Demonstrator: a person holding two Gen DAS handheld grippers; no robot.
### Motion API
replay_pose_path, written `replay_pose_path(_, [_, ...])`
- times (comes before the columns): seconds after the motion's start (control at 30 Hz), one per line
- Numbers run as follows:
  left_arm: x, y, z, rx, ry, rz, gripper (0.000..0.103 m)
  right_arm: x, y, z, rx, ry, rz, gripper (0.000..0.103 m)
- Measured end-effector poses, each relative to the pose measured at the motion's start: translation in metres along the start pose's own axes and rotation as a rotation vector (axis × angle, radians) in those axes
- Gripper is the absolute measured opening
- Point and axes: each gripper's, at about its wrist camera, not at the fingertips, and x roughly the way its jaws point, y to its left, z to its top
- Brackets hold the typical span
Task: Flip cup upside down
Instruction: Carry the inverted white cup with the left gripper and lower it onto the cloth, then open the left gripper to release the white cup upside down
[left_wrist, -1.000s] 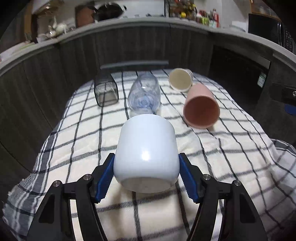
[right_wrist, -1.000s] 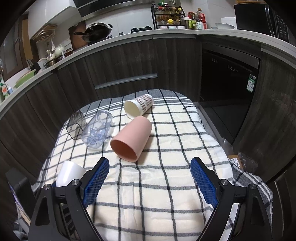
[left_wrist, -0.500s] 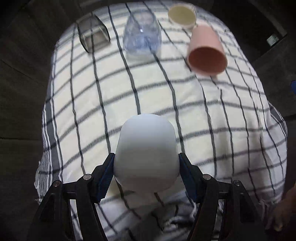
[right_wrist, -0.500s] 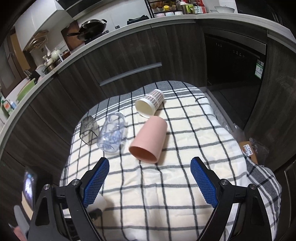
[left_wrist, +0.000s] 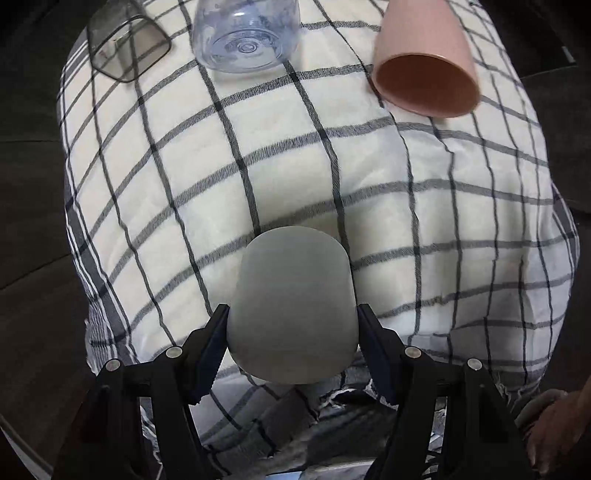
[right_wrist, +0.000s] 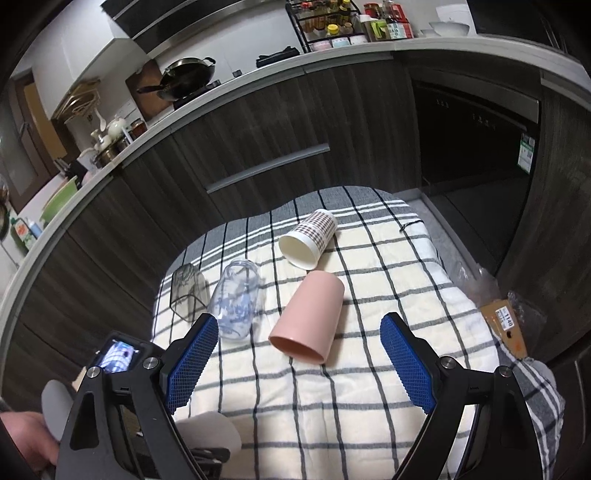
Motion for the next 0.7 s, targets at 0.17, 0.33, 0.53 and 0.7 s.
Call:
replay_pose_path(0.17, [0.010,-0.006,0.019,0.016,0.026,0.032,0.067,0.016,-0.012,0.004,0.039,0.024,0.004,0.090])
replay_pose_path(0.33, [0.014,-0.009,0.030,0.031,0.016,0.041,0.070,0.028,-0.022,0.005,0.071,0.045,0.002,0.090])
replay_pose_path(0.53, [-0.010,-0.013,0.015,0.053,-0.101,0.053,0.084,0.029,-0.026,0.005,0.072,0.047,-0.006,0.090])
replay_pose_path(0.7, [-0.032,0.001,-0.010,0.012,-0.218,0.054,0.084,0.024,-0.019,0.003,0.050,0.042,-0.012,0.090])
